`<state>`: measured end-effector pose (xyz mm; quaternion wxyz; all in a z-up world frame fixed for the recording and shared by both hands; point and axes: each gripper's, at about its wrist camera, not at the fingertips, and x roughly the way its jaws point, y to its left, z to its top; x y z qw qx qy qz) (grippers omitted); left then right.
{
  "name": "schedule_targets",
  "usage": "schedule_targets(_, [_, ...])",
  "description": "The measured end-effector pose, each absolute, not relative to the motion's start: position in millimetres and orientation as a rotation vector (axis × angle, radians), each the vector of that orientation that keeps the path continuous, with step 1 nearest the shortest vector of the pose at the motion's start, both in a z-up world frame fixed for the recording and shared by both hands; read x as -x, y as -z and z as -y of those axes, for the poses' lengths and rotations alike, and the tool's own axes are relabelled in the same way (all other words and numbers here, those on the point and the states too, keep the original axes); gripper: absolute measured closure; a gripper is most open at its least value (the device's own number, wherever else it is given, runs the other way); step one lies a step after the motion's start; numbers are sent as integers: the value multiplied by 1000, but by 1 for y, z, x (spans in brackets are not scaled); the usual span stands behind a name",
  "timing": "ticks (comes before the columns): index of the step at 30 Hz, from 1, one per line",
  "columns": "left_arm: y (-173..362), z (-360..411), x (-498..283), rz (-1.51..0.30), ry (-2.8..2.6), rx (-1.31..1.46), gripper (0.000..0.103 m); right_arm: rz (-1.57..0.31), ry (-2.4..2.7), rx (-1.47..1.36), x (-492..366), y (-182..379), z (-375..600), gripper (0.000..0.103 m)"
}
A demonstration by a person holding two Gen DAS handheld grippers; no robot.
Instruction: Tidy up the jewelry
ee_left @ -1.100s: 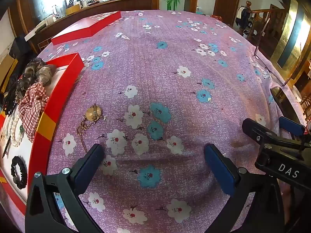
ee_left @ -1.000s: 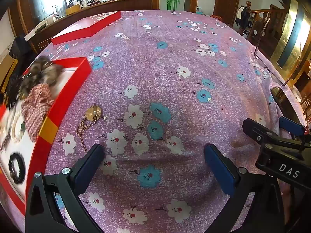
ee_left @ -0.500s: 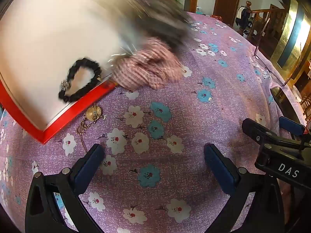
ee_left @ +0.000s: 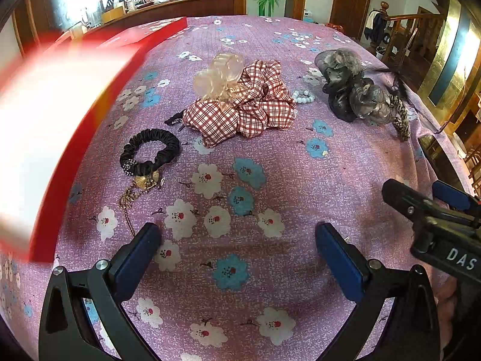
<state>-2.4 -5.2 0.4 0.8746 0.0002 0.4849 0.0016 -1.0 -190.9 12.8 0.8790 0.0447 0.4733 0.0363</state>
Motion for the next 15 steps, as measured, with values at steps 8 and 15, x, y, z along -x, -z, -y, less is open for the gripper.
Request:
schedule_targets(8, [-2, 6, 3, -1011, -3, 1, 0, -909, -39, -49, 18, -30, 187, 0])
schedule_targets(15, [-2, 6, 3, -1012, -3, 1, 0, -841, 8, -60, 24, -37, 190, 0])
